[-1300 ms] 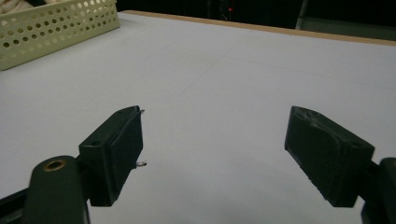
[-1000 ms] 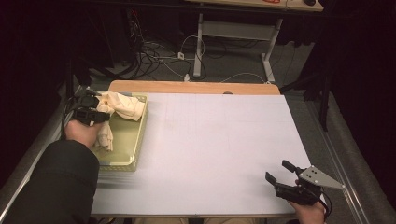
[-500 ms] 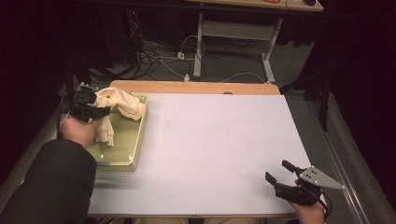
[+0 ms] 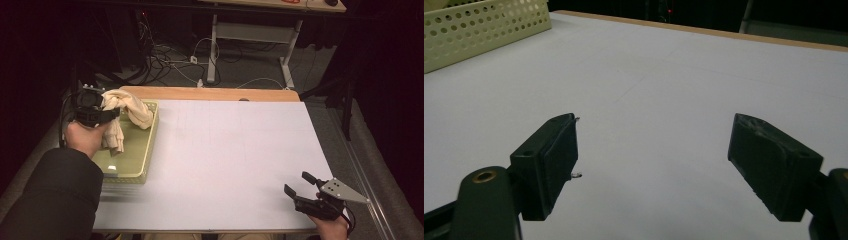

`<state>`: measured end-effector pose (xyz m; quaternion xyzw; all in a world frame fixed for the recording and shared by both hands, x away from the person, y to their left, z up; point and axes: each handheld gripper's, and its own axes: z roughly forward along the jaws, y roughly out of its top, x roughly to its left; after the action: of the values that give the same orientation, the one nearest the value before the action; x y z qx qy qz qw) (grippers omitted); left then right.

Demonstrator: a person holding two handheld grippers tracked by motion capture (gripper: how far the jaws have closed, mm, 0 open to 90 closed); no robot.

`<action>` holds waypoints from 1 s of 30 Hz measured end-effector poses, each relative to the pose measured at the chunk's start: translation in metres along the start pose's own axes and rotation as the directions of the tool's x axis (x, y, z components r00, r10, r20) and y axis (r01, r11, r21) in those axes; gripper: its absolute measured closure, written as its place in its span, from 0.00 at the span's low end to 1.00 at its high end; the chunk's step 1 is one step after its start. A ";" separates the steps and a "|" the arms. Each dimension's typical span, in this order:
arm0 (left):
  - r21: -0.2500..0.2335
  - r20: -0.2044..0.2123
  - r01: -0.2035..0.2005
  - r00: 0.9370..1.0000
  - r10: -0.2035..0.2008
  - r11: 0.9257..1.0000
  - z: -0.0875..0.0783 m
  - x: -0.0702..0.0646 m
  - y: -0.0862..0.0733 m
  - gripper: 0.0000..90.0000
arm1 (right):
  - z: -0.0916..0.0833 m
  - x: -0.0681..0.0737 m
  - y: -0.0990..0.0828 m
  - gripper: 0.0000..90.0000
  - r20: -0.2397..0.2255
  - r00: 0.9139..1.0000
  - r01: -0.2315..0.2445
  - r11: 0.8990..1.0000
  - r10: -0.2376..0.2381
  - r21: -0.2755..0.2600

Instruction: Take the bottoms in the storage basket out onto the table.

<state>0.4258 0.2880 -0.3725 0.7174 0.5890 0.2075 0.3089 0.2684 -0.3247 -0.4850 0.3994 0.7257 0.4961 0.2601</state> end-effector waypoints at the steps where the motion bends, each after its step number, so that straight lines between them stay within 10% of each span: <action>1: -0.003 0.006 0.002 1.000 -0.002 1.000 0.000 0.000 0.000 0.75 | 0.000 0.000 0.000 0.23 0.000 1.000 0.000 1.000 0.000 0.000; 30: -0.079 0.106 -0.005 0.994 0.013 0.997 -0.035 -0.007 0.008 0.74 | -0.001 -0.002 0.000 0.23 -0.007 1.000 -0.020 1.000 0.020 -0.002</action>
<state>0.4068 0.2873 -0.3408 0.7175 0.5598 0.1934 0.3666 0.2690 -0.3271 -0.4850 0.4045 0.7222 0.5009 0.2529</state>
